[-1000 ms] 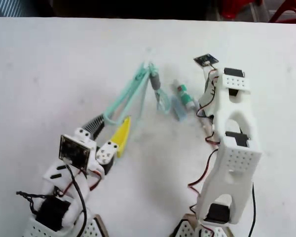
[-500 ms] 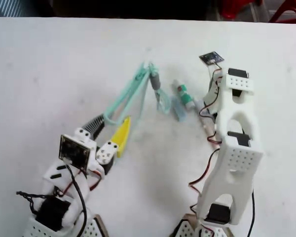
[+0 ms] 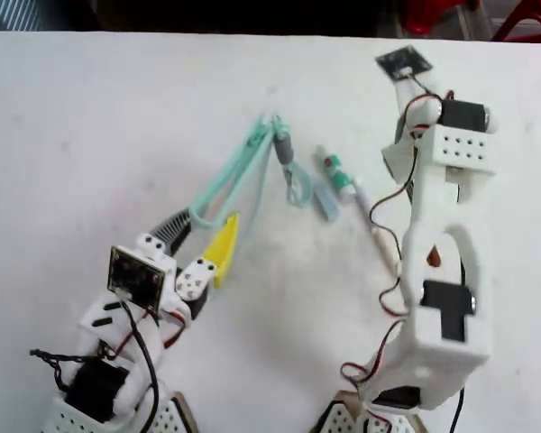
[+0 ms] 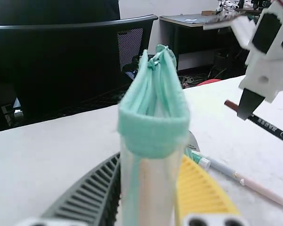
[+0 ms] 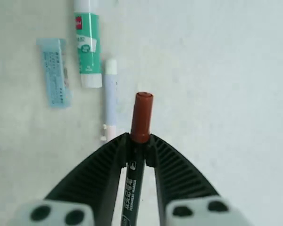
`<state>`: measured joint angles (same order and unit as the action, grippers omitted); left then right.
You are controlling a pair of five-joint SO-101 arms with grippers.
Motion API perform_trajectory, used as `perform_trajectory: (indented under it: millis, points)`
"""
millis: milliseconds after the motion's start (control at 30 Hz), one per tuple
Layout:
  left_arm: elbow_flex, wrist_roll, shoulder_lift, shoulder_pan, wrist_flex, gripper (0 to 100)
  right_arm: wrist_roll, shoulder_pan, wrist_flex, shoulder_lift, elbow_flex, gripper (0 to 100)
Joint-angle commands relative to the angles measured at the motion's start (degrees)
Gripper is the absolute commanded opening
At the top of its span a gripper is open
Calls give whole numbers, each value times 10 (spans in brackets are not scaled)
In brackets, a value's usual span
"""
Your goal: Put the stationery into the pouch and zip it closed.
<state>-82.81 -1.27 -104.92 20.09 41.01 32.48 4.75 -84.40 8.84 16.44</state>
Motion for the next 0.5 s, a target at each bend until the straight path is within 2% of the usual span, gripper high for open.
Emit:
perform_trajectory:
  millis: [0,233,467]
  points:
    - [3,5,6,8,0,158,-60,-40,-30,-115,4,17]
    - [3,5,6,8,0,158,-95,-151,-27,-279,8,17]
    - [3,5,6,8,0,158,-95,-327,58,-480,4,17]
